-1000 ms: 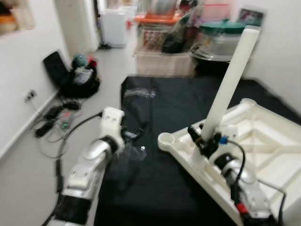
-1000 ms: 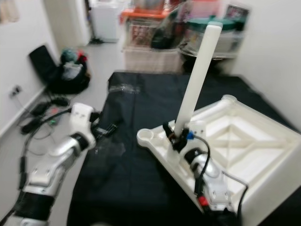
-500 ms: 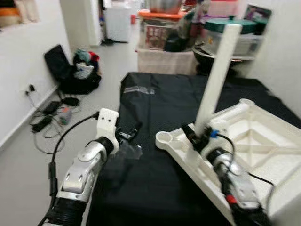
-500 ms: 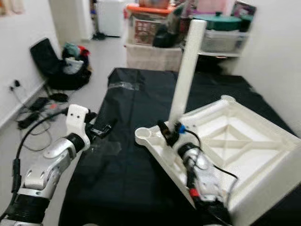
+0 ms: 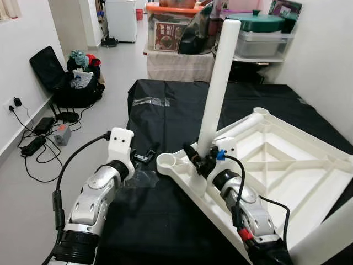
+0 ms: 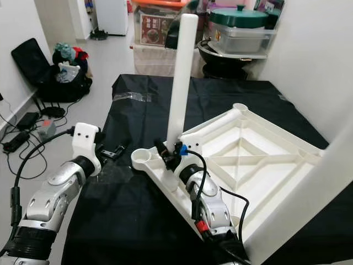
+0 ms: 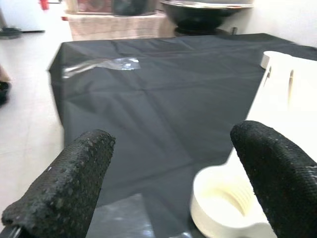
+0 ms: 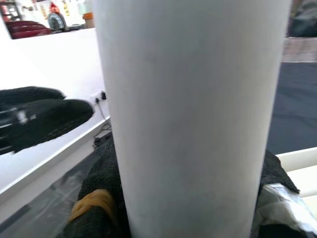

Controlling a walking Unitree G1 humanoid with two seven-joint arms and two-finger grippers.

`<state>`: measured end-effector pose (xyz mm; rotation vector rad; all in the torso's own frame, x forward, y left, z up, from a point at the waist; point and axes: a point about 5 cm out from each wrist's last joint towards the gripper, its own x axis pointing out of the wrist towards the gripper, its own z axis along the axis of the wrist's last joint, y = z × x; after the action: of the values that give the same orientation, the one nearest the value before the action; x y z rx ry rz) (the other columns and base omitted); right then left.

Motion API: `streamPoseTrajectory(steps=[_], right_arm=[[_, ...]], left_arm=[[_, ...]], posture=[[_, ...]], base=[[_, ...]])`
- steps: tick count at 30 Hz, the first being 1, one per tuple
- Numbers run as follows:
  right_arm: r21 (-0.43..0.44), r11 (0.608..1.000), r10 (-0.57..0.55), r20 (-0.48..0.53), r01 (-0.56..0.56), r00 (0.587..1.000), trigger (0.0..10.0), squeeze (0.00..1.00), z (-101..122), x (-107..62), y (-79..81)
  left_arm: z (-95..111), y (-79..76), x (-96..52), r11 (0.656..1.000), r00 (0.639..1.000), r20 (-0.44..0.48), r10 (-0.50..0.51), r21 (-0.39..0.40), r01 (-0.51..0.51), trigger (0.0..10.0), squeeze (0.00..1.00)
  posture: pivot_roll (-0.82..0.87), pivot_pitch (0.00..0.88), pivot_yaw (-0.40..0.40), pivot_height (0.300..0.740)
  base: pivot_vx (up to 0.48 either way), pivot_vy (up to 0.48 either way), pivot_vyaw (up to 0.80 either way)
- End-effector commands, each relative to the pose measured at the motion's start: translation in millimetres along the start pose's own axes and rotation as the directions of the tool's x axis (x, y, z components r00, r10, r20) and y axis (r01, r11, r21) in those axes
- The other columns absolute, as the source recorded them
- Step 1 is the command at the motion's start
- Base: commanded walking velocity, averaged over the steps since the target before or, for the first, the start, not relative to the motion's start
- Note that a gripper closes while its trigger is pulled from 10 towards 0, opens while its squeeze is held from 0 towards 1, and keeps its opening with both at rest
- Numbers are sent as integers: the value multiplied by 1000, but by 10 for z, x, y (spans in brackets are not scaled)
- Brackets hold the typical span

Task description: Building children table

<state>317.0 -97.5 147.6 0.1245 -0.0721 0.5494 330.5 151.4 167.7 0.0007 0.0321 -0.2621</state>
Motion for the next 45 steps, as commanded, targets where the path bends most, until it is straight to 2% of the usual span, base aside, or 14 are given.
streamPoseTrajectory(steps=[1,7,10,11,12,13,14,16,19,21,25,31,36,45], right_arm=[[91,993,79,-101,-70,992,10000,0,-262,-42,171],[179,936,313,-31,-302,949,10000,0,-173,-350,318],[179,936,313,-31,-302,949,10000,0,-173,-350,318],[222,843,514,-70,-489,855,10000,0,-139,-677,319],[222,843,514,-70,-489,855,10000,0,-139,-677,319],[246,784,605,-97,-570,790,10000,0,-127,-851,338],[246,784,605,-97,-570,790,10000,0,-127,-851,338],[286,702,704,-141,-652,696,10000,0,-131,-1081,377],[288,689,721,-180,-664,670,10000,0,-180,-1159,369],[276,705,707,-194,-654,680,10000,0,-204,-1148,342],[160,840,542,-201,-519,816,10000,0,-209,-937,137],[7,967,254,-163,-256,953,10000,0,-76,-689,-267],[-36,989,142,-97,-146,985,10000,0,123,-612,-441],[-38,955,295,-30,-296,955,10000,0,286,-599,-187]], left_arm=[[8,74,14,999,999,1,36,-4,-36,10000,0],[62,463,2,978,979,-2,206,-23,-206,10000,0],[62,463,2,978,979,-2,206,-23,-206,10000,0],[60,510,-7,974,974,-7,224,-26,-225,10000,0],[60,510,-7,974,974,-7,224,-26,-225,10000,0],[53,513,-9,973,973,-10,229,-27,-229,10000,0],[53,513,-9,973,973,-10,229,-27,-229,10000,0],[43,500,-6,972,973,-13,232,-30,-232,10000,0],[37,478,7,973,973,-17,230,-30,-231,10000,0],[38,463,16,973,974,-18,227,-28,-227,10000,0],[36,440,47,975,975,-20,221,-28,-221,10000,0],[19,423,64,976,977,-25,214,-28,-214,10000,0],[-5,392,65,977,977,-28,210,-33,-211,10000,0],[-40,349,68,978,979,-33,203,-36,-204,10000,0]], posture=[[67,0,-99,740],[71,0,-87,740],[71,0,-87,740],[71,0,-83,740],[71,0,-83,740],[71,0,-82,740],[71,0,-82,740],[70,0,-78,740],[72,0,-73,740],[73,0,-70,740],[74,0,-68,740],[69,0,-71,740],[65,0,-70,740],[59,0,-74,740]], base=[[0,0,0],[0,0,0],[0,0,0],[0,0,0],[0,0,0],[0,0,0],[0,0,0],[0,0,0],[0,0,0],[0,0,0],[0,0,0],[0,0,0],[0,0,0],[0,0,0]])
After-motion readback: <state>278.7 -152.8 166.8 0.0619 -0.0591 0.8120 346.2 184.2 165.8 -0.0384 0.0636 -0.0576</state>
